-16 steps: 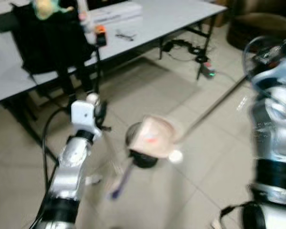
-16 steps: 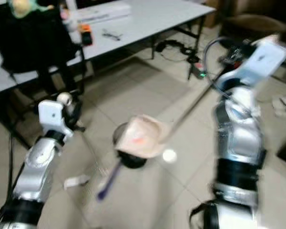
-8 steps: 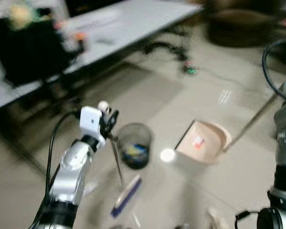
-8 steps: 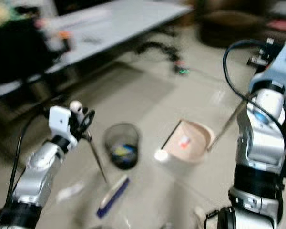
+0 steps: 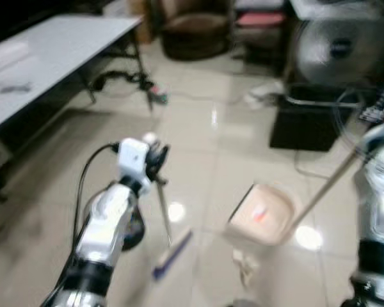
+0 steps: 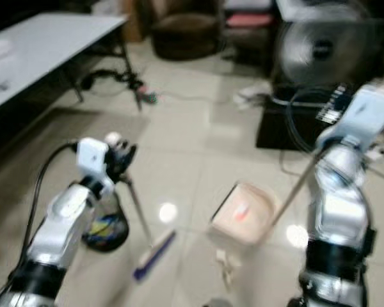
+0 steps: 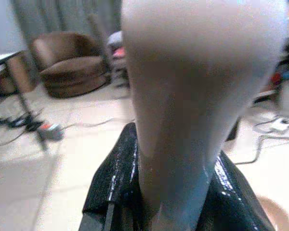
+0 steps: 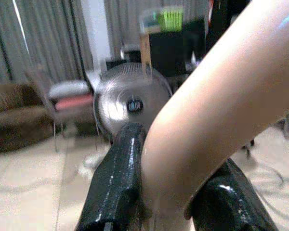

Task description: Sweep floor

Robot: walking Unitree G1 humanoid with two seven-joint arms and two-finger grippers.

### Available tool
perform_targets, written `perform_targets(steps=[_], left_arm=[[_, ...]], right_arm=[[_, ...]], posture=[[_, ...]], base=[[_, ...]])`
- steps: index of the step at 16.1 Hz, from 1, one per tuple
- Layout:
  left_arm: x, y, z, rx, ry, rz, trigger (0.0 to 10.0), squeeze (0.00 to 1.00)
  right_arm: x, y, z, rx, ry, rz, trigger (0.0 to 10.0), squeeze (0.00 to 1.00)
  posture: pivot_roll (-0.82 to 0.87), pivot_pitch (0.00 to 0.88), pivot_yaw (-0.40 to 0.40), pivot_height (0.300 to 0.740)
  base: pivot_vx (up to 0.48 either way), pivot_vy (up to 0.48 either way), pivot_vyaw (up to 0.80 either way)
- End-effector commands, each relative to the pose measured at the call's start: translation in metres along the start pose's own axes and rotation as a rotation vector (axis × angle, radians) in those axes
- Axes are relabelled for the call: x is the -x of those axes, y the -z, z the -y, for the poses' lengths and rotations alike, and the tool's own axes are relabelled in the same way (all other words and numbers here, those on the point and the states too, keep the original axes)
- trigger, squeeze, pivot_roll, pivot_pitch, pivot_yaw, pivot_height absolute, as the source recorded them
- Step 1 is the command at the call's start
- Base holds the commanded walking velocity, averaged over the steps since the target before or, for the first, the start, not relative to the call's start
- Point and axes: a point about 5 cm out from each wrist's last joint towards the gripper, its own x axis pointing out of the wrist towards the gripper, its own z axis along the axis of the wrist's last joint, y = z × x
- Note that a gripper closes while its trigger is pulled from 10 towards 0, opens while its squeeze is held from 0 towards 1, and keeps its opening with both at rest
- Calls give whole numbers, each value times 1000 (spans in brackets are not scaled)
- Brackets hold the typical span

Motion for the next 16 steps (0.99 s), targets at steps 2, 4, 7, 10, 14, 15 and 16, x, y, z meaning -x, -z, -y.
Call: perform_targets(steps=[2,4,7,10,14,15,16], left_arm=[[-3,-5,-8,-25,-33,4,10000,0],[-5,-5,-8,-30,-51,7,10000,0],[-8,-10,-11,-32,-90,40,10000,0],[-11,-11,-10,-34,-95,62,10000,0],[-15,-9,-9,-51,-105,47,10000,0],[-14,-9,-8,-51,-103,49,10000,0],[-15,-9,-7,-50,-94,50,10000,0]], right_arm=[[8,11,-18,10,-71,-28,10000,0],[11,17,-19,23,-79,-44,10000,0],[17,36,-23,52,-104,-93,10000,0],[18,36,-28,104,-138,-77,10000,0],[23,47,-38,116,-192,-107,10000,0],[24,48,-38,123,-192,-108,10000,0],[26,49,-39,128,-194,-108,10000,0]], posture=[[-41,24,82,740],[-40,28,79,740],[-35,36,72,740],[-36,45,76,740],[-30,61,81,740],[-29,68,86,740],[-29,71,87,740]], base=[[0,0,-800],[0,0,-800],[0,0,-800],[0,0,-533],[345,0,0],[431,0,0],[442,0,0]])
